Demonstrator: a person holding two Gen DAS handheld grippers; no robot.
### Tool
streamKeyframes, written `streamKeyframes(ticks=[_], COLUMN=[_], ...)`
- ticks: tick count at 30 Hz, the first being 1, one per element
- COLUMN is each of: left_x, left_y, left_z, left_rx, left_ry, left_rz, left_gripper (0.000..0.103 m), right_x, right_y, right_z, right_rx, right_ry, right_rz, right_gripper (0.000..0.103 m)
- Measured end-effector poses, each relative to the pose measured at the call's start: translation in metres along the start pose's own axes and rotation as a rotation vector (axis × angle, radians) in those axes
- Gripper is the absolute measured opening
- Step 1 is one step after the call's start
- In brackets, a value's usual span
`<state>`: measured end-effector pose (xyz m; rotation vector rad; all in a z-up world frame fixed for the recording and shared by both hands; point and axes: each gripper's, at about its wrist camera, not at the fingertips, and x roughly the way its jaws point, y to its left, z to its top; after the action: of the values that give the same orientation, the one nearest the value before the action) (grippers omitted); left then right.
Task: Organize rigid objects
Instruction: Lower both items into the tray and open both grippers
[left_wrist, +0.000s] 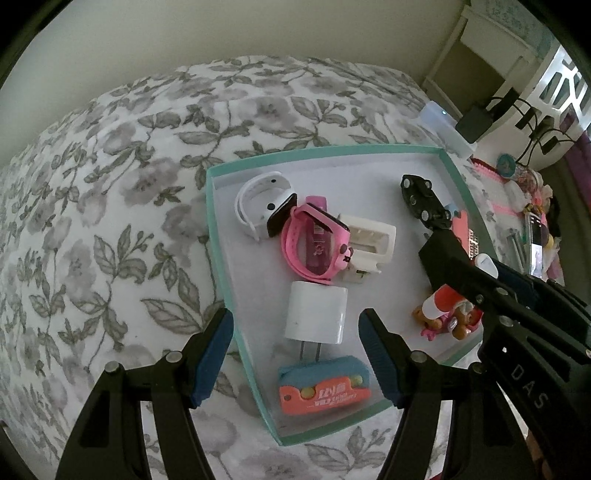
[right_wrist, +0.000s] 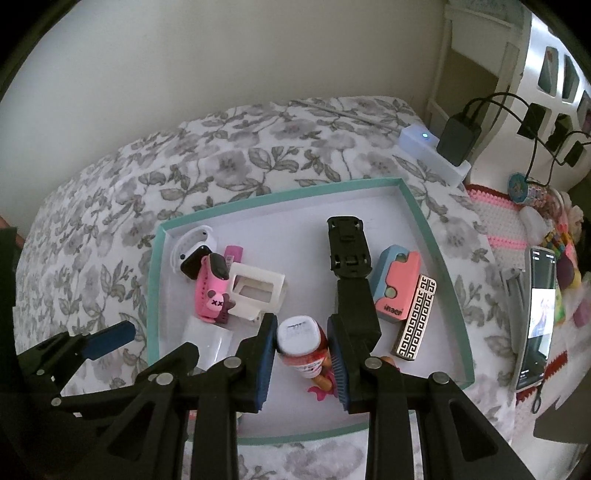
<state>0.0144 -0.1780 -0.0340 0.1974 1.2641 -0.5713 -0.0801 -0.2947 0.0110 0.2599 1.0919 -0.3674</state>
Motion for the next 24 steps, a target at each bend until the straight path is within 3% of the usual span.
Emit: streamKeyframes(ticks=[6,10,16,24], left_x=[-0.004,-0.008,-0.019,-0.024], left_y=[0.001,0.003,0.013,0.047], left_z=[-0.001,-0.002,-0.002,-0.001], left_rx=[-0.003,-0.012,-0.047,-0.155], left_ry=[-0.01,-0.018,-0.052,-0.101], left_rz=[-0.001,-0.001,0.006,0.099], left_gripper=[0.071,0.071,0.071,0.071], right_x=[0.0,-0.001,-0.007,-0.003], right_y=[-0.001,-0.003,-0.006,-0.01], right_z=[0.001,0.001,0.003,0.001], right_rx=[0.006,0.023,0.048,0.063], right_ry=[0.0,-0.008,-0.033,-0.022], right_rz=[-0.017,-0.023,-0.016,-0.029], right_gripper=[0.033,0.05,0.052,0.065])
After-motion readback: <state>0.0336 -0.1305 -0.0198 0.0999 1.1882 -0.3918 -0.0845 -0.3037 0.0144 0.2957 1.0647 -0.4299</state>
